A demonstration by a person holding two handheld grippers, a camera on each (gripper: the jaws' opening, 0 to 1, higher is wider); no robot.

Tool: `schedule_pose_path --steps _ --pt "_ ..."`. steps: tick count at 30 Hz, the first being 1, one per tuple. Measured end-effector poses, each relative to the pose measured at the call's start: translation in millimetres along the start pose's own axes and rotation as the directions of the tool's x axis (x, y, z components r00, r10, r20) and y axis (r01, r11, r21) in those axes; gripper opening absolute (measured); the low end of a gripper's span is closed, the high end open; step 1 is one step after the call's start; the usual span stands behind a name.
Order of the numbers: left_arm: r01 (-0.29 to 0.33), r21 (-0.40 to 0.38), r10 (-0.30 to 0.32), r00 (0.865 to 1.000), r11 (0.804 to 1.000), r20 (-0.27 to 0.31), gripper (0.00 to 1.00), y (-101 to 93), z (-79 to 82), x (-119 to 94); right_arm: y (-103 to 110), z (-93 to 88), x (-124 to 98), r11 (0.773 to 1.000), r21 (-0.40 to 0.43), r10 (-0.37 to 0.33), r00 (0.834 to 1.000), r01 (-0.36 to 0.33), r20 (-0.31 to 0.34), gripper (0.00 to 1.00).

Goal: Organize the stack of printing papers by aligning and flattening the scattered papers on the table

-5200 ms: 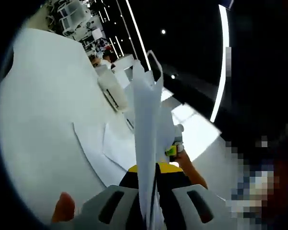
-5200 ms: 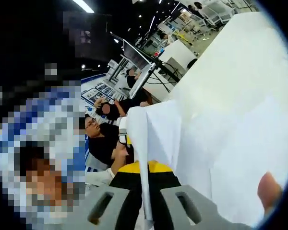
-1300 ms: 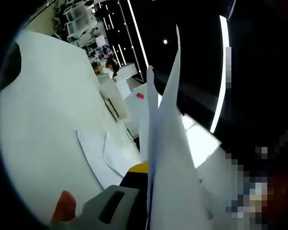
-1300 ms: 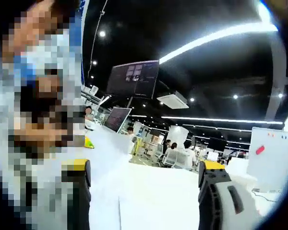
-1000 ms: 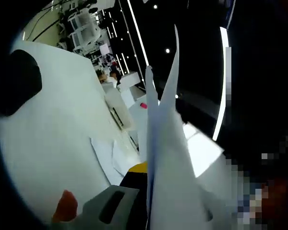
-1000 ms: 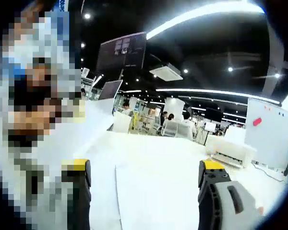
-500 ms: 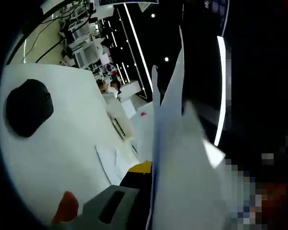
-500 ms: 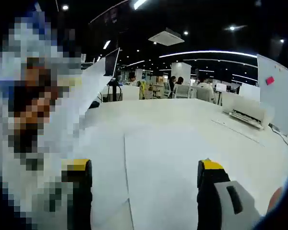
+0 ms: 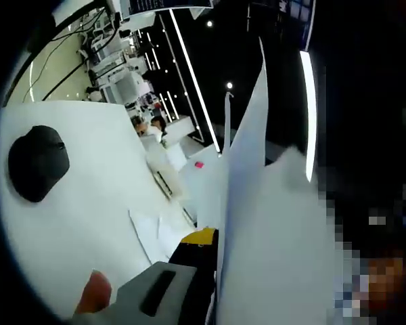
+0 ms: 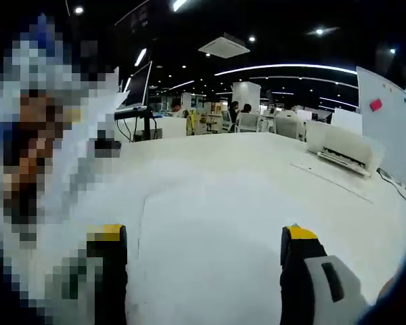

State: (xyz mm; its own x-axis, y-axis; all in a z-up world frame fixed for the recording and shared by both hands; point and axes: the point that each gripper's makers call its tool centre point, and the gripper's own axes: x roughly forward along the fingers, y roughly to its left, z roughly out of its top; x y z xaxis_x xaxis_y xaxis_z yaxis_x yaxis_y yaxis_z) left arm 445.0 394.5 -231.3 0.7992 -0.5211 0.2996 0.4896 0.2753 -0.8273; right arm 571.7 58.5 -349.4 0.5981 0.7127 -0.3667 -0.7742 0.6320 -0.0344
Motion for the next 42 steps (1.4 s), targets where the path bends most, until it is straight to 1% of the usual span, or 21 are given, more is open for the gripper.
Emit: schedule_pose_path --steps 3,6,10,12,14,15,16,17,20,22,25,27,29,35,42 --pt "0.005 0.004 -0.005 1.000 1.000 -0.003 0.06 -3.4 -1.6 1 -8 0.2 3 1.000 0.011 -0.005 1.000 0.005 -0.001 0.90" --pt "0.004 0.009 -0.004 1.000 1.000 -0.003 0.06 -4.0 1.2 0 -15 -1.8 5 1.000 0.010 -0.006 1.000 0.006 -0.008 0.90" --pt "0.005 0.016 -0.005 1.000 1.000 -0.006 0.06 -6.5 2.6 0 -24 2.6 6 1.000 0.030 -0.007 1.000 0.007 0.000 0.90" --pt "0.005 0.021 -0.005 1.000 1.000 -0.007 0.06 -7.4 2.4 0 -22 3.4 7 1.000 0.025 0.007 1.000 -0.007 -0.009 0.90" --pt "0.005 0.023 -0.005 1.000 1.000 -0.010 0.06 -7.9 2.2 0 -16 2.0 9 0.999 0.017 0.028 0.999 -0.027 -0.029 0.90" --pt "0.006 0.024 -0.005 1.000 1.000 -0.010 0.06 -8.1 2.3 0 -7 0.8 11 0.998 -0.007 0.055 0.998 -0.056 -0.041 0.90" --pt "0.006 0.025 -0.006 1.000 1.000 -0.010 0.06 -7.6 2.9 0 -2 -0.1 12 0.998 -0.014 0.066 0.997 -0.067 -0.045 0.90" --pt "0.006 0.025 -0.005 1.000 1.000 -0.010 0.06 -7.3 2.8 0 5 -4.1 14 0.996 -0.017 0.084 0.994 -0.086 -0.066 0.90" --pt "0.005 0.022 -0.005 1.000 1.000 -0.011 0.06 -6.5 1.4 1 13 -8.9 21 0.995 -0.023 0.097 0.992 -0.099 -0.085 0.90" --pt "0.008 0.023 -0.008 1.000 1.000 -0.015 0.06 -7.3 0.1 2 13 -12.4 25 0.995 -0.032 0.091 0.991 -0.094 -0.097 0.90" --pt "0.008 0.028 -0.007 1.000 1.000 -0.020 0.06 -8.3 -0.4 1 11 -12.6 27 0.996 -0.015 0.089 0.992 -0.090 -0.089 0.90" --pt "0.007 0.029 -0.006 1.000 1.000 -0.022 0.06 -7.1 1.9 1 8 -13.2 27 0.996 -0.007 0.083 0.993 -0.084 -0.089 0.90" --pt "0.006 0.030 -0.005 1.000 1.000 -0.020 0.06 -6.7 2.1 1 11 -14.4 27 0.995 0.015 0.097 0.992 -0.096 -0.084 0.90" --pt "0.009 0.024 -0.008 1.000 1.000 -0.025 0.06 -5.4 -0.5 3 10 -10.4 25 0.997 0.014 0.075 0.995 -0.075 -0.061 0.90" --pt "0.008 0.027 -0.007 1.000 1.000 -0.026 0.06 -6.2 -2.7 3 9 -10.1 23 0.997 0.015 0.073 0.997 -0.073 -0.036 0.90"
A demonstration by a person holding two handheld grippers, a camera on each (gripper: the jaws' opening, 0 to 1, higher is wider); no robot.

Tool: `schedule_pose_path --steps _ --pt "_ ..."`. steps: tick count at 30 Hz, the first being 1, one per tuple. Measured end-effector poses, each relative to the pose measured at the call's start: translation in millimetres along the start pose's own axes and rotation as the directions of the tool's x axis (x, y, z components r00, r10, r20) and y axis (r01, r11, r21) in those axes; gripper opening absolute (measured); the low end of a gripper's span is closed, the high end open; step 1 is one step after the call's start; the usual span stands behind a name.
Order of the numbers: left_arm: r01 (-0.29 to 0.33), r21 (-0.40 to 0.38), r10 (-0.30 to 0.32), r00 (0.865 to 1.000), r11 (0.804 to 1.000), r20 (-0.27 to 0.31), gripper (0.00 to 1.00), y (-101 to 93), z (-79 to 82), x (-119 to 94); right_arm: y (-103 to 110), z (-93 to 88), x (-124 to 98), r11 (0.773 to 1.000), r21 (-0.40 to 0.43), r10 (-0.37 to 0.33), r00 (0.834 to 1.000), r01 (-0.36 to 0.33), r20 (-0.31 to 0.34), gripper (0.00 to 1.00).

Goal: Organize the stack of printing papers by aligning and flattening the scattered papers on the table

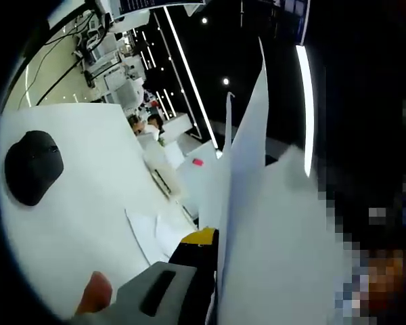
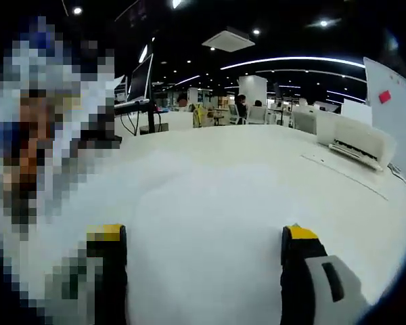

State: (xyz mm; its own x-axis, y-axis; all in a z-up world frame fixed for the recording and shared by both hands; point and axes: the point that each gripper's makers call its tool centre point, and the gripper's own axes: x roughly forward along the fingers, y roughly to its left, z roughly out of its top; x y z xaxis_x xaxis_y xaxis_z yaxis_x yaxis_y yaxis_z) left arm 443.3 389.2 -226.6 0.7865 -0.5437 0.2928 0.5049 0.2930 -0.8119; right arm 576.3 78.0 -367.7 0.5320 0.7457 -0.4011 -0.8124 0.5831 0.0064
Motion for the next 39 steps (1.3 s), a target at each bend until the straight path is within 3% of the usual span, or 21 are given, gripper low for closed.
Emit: schedule_pose_path --steps 16,19,25,29,39 --pt "-0.012 -0.007 0.012 1.000 1.000 -0.013 0.06 3.0 -8.1 1 -9 -2.3 -1 1.000 0.002 -0.002 0.999 0.002 0.032 0.83" --pt "-0.021 -0.003 0.021 1.000 1.000 -0.022 0.06 2.5 -9.2 4 -6 -2.2 -1 1.000 -0.007 0.019 0.999 -0.018 0.031 0.73" --pt "-0.013 0.011 0.014 0.999 1.000 -0.044 0.06 -6.5 -15.3 10 -5 -3.7 -1 1.000 -0.008 0.020 0.999 -0.019 0.035 0.71" --pt "-0.014 0.015 0.015 0.998 1.000 -0.058 0.06 -9.1 -22.0 12 -8 -3.6 -2 1.000 -0.001 0.016 0.999 -0.016 0.043 0.57" --pt "0.001 0.008 0.000 0.998 1.000 -0.057 0.06 -6.5 -25.4 14 -12 -2.4 0 1.000 0.009 0.006 0.998 -0.007 0.055 0.46"
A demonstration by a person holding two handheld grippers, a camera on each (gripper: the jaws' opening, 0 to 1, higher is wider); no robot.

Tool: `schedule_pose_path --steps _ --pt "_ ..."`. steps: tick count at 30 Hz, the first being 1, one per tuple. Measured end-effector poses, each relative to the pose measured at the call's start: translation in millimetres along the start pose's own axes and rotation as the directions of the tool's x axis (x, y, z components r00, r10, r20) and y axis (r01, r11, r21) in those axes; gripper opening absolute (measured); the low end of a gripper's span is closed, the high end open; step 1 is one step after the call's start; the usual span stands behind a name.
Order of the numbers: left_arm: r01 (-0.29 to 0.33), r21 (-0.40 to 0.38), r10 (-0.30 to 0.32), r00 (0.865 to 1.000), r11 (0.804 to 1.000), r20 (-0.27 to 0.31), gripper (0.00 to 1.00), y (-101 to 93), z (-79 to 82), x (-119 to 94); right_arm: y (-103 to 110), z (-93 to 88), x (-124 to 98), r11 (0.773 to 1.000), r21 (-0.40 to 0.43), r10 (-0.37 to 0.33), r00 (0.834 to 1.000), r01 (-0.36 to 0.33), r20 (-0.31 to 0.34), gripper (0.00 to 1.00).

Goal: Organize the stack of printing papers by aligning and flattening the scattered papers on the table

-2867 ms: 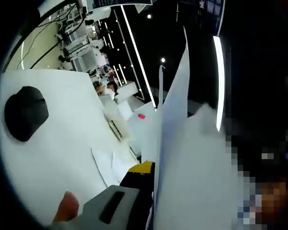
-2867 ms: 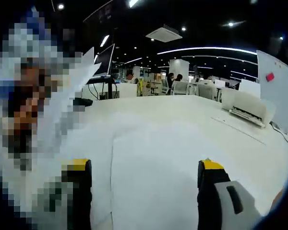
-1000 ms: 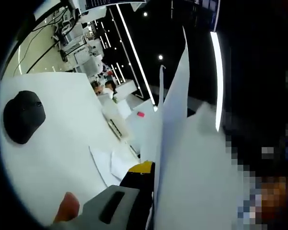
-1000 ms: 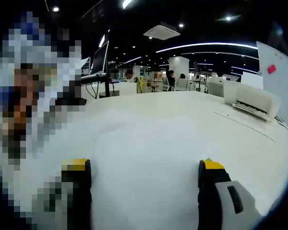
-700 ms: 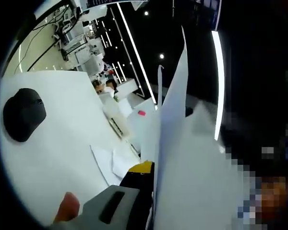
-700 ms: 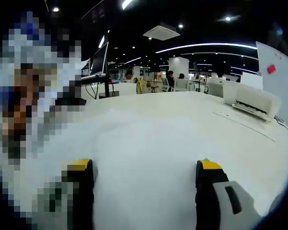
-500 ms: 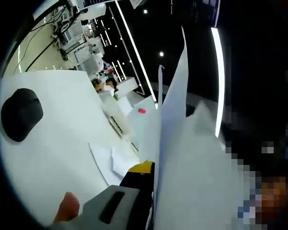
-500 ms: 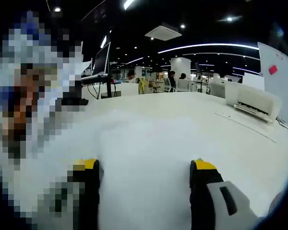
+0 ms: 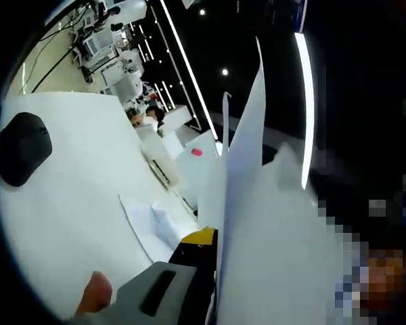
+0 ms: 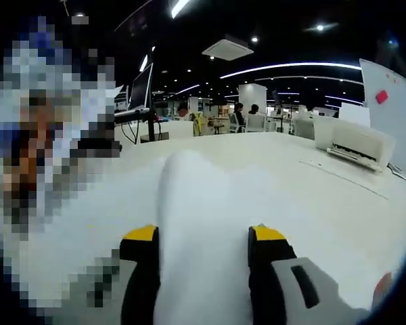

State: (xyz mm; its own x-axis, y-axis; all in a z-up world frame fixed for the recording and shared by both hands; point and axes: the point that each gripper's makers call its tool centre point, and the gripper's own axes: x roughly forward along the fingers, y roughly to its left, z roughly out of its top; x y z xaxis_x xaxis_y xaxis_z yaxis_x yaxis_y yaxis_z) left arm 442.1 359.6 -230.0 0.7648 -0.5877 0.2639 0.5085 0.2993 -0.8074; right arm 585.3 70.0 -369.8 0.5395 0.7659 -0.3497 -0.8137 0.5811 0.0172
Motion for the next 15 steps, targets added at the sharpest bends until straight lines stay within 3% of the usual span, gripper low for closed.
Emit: schedule_pose_path --steps 3,4,11,15 --pt "0.010 -0.002 -0.010 1.000 1.000 -0.006 0.06 -0.4 -0.1 5 -1 0.2 0 1.000 0.003 -0.005 1.000 0.005 0.003 0.43" --pt "0.012 -0.002 -0.012 1.000 1.000 -0.008 0.06 -0.6 -0.5 5 -1 0.5 0 1.000 0.005 -0.005 1.000 0.005 0.004 0.29" --pt "0.020 0.004 -0.020 1.000 1.000 -0.023 0.06 -5.5 -1.5 11 -2 1.3 2 1.000 0.008 -0.007 1.000 0.007 0.005 0.26" --pt "0.024 0.007 -0.023 0.999 1.000 -0.030 0.06 -8.1 -0.9 15 -1 1.2 2 1.000 0.004 -0.002 1.000 0.002 0.002 0.16"
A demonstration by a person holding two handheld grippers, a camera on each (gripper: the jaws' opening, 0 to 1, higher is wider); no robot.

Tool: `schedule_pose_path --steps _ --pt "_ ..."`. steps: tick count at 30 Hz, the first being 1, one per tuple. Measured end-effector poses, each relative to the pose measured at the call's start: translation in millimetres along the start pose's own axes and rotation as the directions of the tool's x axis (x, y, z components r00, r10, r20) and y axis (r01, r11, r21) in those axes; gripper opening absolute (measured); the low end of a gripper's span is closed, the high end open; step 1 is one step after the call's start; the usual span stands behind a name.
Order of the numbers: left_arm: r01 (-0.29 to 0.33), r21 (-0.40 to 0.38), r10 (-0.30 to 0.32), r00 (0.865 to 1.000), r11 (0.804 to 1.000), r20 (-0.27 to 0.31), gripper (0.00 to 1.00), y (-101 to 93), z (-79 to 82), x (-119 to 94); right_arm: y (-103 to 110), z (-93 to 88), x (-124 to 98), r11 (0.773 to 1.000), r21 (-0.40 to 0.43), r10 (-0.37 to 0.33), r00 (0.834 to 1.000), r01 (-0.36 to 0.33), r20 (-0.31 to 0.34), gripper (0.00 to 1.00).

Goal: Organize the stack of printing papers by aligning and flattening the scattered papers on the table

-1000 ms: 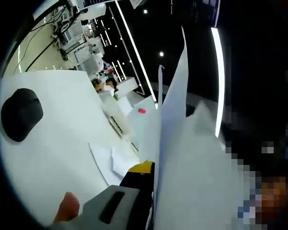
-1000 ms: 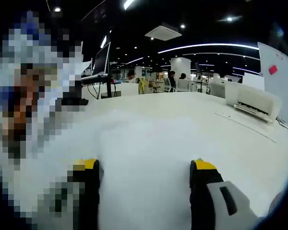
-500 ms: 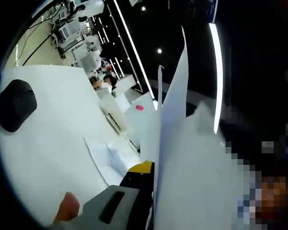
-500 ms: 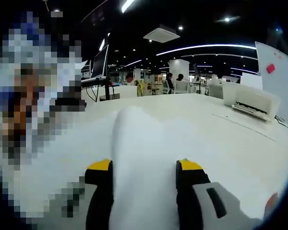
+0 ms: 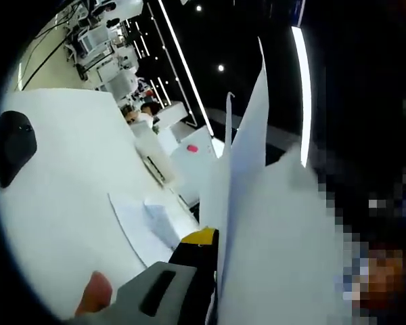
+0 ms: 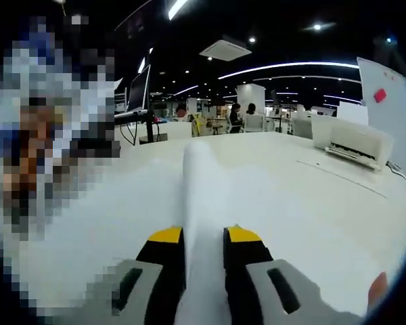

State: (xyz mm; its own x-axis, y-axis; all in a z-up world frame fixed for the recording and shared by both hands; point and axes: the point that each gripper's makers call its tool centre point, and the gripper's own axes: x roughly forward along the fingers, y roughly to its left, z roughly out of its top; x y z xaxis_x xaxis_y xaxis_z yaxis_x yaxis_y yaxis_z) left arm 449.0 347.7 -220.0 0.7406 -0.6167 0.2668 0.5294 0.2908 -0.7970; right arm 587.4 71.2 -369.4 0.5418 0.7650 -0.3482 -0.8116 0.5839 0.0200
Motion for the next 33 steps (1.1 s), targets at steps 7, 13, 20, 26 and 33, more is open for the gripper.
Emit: schedule_pose_path --steps 7,13,20,26,33 --pt "-0.003 0.008 0.003 1.000 1.000 -0.012 0.06 -1.2 -2.5 2 -1 0.2 1 0.999 0.048 -0.009 1.000 0.008 0.003 0.04" --pt "-0.005 0.009 0.006 1.000 1.000 -0.014 0.06 -1.5 -3.6 3 -2 0.7 1 0.999 0.053 -0.011 1.000 0.011 0.002 0.02" --pt "-0.012 0.005 0.012 1.000 1.000 -0.017 0.06 2.6 -5.6 3 -3 2.6 1 0.998 0.054 -0.021 1.000 0.021 0.006 0.01" --pt "-0.008 -0.002 0.008 1.000 1.000 -0.020 0.06 3.2 -6.8 4 -7 10.2 -4 0.998 0.037 -0.051 0.999 0.051 0.012 0.01" --pt "-0.009 -0.008 0.009 1.000 1.000 -0.020 0.06 4.9 -13.4 3 0 43.2 -27 0.998 0.004 -0.060 0.997 0.060 0.050 0.01"
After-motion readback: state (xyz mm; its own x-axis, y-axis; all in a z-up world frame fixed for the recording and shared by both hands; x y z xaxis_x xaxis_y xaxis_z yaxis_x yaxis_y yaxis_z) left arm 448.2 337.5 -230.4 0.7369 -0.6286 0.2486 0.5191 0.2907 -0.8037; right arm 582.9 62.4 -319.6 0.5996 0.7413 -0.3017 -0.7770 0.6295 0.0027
